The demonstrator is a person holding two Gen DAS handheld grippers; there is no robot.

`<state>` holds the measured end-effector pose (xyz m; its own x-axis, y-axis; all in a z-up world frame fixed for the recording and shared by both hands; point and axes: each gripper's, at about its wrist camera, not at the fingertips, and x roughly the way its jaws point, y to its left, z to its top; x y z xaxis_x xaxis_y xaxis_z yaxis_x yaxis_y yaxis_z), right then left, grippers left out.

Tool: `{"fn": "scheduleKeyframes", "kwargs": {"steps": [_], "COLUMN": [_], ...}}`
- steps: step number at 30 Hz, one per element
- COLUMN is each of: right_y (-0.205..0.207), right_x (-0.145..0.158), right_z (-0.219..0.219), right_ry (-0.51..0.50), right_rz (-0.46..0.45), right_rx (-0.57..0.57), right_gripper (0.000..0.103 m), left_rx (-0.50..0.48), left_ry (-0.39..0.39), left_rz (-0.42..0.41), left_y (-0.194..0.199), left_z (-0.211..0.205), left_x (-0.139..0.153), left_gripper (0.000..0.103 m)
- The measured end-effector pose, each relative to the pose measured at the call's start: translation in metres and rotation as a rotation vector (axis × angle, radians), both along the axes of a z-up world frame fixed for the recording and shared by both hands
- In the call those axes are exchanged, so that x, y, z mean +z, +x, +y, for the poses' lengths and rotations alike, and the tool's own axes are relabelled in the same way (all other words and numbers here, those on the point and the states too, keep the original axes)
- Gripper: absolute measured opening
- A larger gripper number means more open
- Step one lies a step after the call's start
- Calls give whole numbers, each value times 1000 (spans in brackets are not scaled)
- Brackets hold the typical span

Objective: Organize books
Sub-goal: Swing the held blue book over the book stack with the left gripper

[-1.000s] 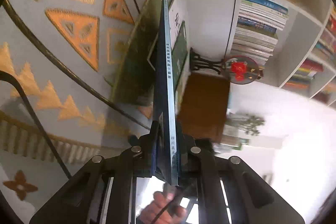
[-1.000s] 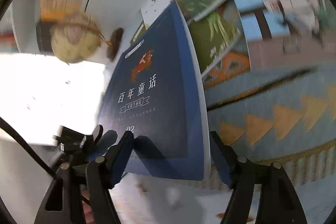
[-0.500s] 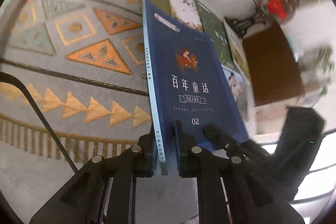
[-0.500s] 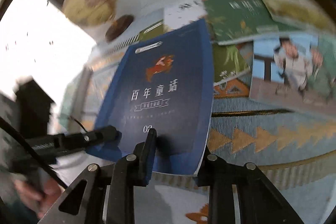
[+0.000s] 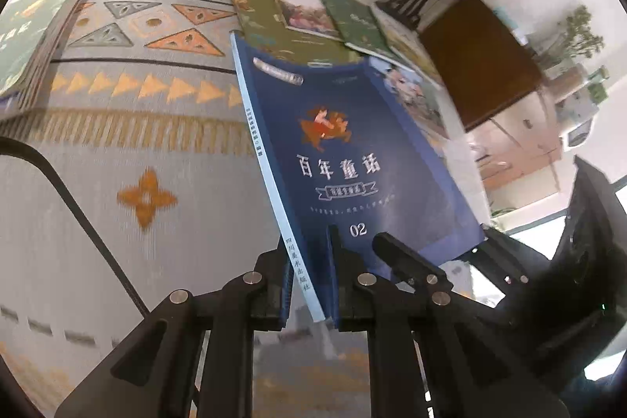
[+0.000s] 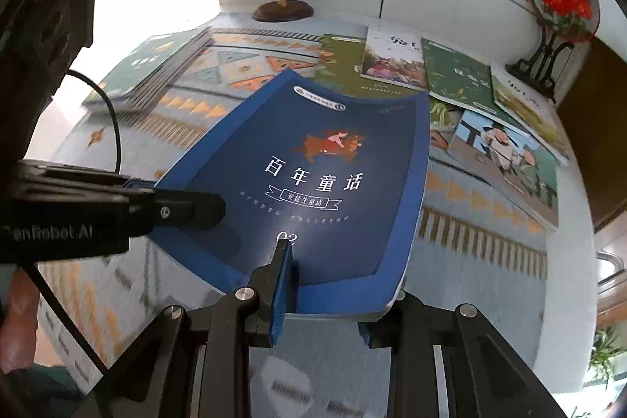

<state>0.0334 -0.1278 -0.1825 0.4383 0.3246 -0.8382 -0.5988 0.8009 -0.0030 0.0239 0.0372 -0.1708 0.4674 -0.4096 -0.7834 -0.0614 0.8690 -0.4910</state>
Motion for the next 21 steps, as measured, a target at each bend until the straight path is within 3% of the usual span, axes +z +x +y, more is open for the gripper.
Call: {"fn": "scheduleKeyframes", "kwargs": {"steps": [6, 9, 13, 21], "right_y": [-48, -65, -96, -114], "right_x": [27, 30, 39, 72], "right_z": [-6, -8, -6, 11], "right_ry": [19, 55, 70, 142], "right_rz": [-102, -74, -109, -162], "right_rx": [-6, -10, 7, 31], "right_gripper": [29, 29, 29, 29], "left_rx": [-6, 6, 16, 57], "left_ry": [-24, -31, -27, 26], "left_rz": [-45, -66, -93, -193], "left_y": [-51, -77, -107, -125], "left_z": [-13, -10, -8, 9], "left_x": [16, 23, 34, 75], "left_gripper": [18, 18, 18, 18]}}
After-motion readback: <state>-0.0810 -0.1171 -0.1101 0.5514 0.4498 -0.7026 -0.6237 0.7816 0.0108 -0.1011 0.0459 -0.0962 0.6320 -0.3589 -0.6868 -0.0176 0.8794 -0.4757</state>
